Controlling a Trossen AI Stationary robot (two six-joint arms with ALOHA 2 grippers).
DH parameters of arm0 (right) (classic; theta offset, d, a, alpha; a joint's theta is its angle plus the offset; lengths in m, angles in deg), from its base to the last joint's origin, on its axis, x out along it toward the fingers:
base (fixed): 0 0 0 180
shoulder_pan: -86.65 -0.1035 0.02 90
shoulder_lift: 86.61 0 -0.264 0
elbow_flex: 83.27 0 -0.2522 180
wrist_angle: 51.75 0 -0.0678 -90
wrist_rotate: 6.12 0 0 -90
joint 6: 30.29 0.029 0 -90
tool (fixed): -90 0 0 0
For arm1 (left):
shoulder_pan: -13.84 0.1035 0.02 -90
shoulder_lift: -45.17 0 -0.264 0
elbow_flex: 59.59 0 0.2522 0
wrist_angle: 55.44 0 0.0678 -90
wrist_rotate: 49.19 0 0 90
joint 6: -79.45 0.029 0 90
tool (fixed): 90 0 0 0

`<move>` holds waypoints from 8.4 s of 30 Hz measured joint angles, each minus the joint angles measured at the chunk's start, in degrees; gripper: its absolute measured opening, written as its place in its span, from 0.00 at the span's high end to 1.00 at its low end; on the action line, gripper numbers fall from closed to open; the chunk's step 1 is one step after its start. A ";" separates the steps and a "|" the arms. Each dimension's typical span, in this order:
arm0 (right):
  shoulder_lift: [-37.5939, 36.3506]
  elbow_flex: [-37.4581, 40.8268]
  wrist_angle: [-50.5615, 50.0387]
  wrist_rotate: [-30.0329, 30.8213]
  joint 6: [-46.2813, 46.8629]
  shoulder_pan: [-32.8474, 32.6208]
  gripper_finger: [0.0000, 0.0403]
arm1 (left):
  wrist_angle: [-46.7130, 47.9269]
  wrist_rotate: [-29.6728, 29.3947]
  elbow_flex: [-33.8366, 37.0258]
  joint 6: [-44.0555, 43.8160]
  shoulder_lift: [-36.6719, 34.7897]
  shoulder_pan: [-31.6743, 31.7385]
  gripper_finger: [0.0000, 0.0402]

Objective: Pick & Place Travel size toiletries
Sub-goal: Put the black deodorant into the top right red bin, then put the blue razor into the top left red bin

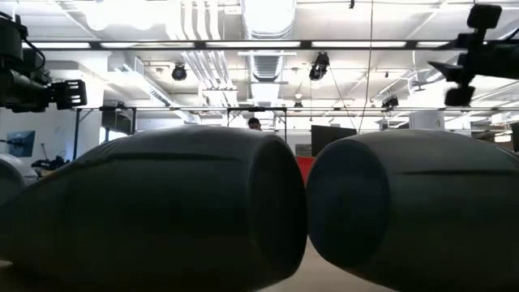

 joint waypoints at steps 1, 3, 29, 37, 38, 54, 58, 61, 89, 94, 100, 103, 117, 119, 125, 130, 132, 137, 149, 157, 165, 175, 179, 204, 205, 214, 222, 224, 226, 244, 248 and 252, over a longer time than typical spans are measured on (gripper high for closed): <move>0.97 0.00 -0.01 -1.91 1.12 -1.44 0.72 | 0.04 0.00 0.00 0.00 0.00 0.02 0.50; 3.43 -0.46 -1.94 -6.12 2.33 -4.90 0.72 | 0.12 0.00 0.01 0.01 0.02 0.01 0.50; 46.74 -43.39 -72.13 -13.39 -53.05 -49.23 0.46 | -0.06 0.00 0.00 0.00 0.01 0.02 0.50; 57.39 -51.42 -84.43 -9.72 -67.70 -65.83 0.38 | -0.03 0.00 0.00 0.00 0.01 0.02 0.50; 59.12 -52.28 -85.12 -8.83 -68.73 -68.09 0.37 | -0.02 0.00 0.00 0.01 0.02 0.02 0.50; 83.91 -66.78 -96.51 0.01 -82.98 -92.57 0.23 | 0.07 0.00 0.00 0.00 0.00 0.00 0.50; 87.84 -69.40 -96.25 0.18 -87.44 -98.17 0.21 | 0.05 0.00 0.02 0.00 0.02 0.00 0.50; 89.97 -70.03 -94.19 2.74 -88.54 -102.01 0.20 | -0.03 0.00 0.01 0.00 0.02 0.01 0.50; 102.68 -67.00 -72.25 17.66 -83.37 -110.77 0.21 | 0.04 0.00 0.01 0.00 0.13 0.01 0.50; 102.66 -64.30 -68.94 17.36 -83.15 -109.69 0.21 | 0.02 0.00 0.00 0.00 0.13 0.02 0.50; 102.42 -63.55 -68.46 14.89 -83.09 -107.93 0.33 | 0.02 0.00 0.01 0.00 0.13 0.01 0.50; 102.42 -63.56 -67.53 14.87 -83.15 -107.49 0.42 | 0.02 0.00 0.02 0.00 0.13 0.01 0.50; 94.55 -62.90 -71.88 14.84 -74.28 -105.08 0.54 | 0.02 0.00 0.00 0.00 0.13 0.00 0.50; 90.93 -62.59 -74.85 15.53 -70.60 -103.70 0.54 | 0.02 0.00 0.00 0.00 0.13 0.00 0.50; 79.76 -61.29 -83.12 17.97 -58.23 -93.46 0.54 | 0.02 0.00 0.02 0.00 0.17 0.00 0.50; 76.51 -61.87 -82.99 18.18 -59.33 -80.62 0.54 | 0.01 0.00 0.01 0.00 0.17 0.00 0.50; 77.27 -62.59 -83.07 18.54 -63.26 -75.90 0.54 | 0.00 0.00 0.02 0.00 0.17 0.00 0.50; 80.41 -64.39 -83.68 19.63 -73.21 -66.42 0.54 | 0.00 0.00 0.00 0.00 0.17 -0.01 0.50; 92.29 -67.51 -86.55 15.04 -82.15 -56.84 0.50 | 0.02 0.00 0.00 0.00 0.17 -0.02 0.50; 96.39 -71.89 -87.25 14.93 -83.21 -56.40 0.38 | 0.00 0.00 0.02 0.00 0.17 -0.02 0.50; 95.08 -72.94 -90.06 16.19 -85.20 -56.39 0.27 | 0.00 0.00 0.00 0.00 0.17 -0.02 0.50; 89.02 -72.89 -90.08 16.61 -85.86 -56.10 0.20 | -2.20 10.02 -1.08 -39.18 0.15 -0.08 0.50; 89.59 -72.84 -90.03 16.59 -86.00 -56.13 0.19 | -6.51 24.21 -2.82 -56.06 1.14 -0.18 0.50; 89.59 -72.85 -89.95 16.41 -87.61 -56.10 0.31 | 32.78 37.77 -38.61 -21.34 41.50 -38.59 0.50; 89.59 -72.85 -89.99 16.39 -87.59 -56.10 0.31 | 31.89 37.80 -38.39 -24.20 42.28 -40.64 0.50; 89.60 -72.85 -90.07 16.41 -88.25 -56.10 0.29 | 33.24 36.86 -37.38 -25.52 48.60 -53.90 0.50; 89.61 -72.85 -90.72 16.43 -88.38 -56.10 0.23 | 48.77 22.37 -38.03 -22.58 54.47 -70.50 0.50; 89.61 -72.85 -91.05 16.44 -88.39 -56.10 0.22 | 49.01 20.44 -38.12 -22.60 54.72 -74.80 0.50; 89.61 -72.85 -91.50 16.44 -88.73 -56.10 0.21 | 48.87 19.69 -37.90 -21.38 54.73 -79.12 0.50; 89.61 -72.83 -91.68 16.44 -91.60 -56.10 0.14 | 45.71 11.72 -32.42 -17.74 56.04 -91.72 0.50; 89.61 -72.73 -91.58 16.46 -92.15 -56.10 0.13 | 42.64 11.91 -30.86 -16.87 56.10 -91.74 0.50; 89.61 -72.68 -91.44 16.46 -92.13 -56.10 0.15 | 36.96 10.45 -28.71 -14.78 57.40 -91.70 0.50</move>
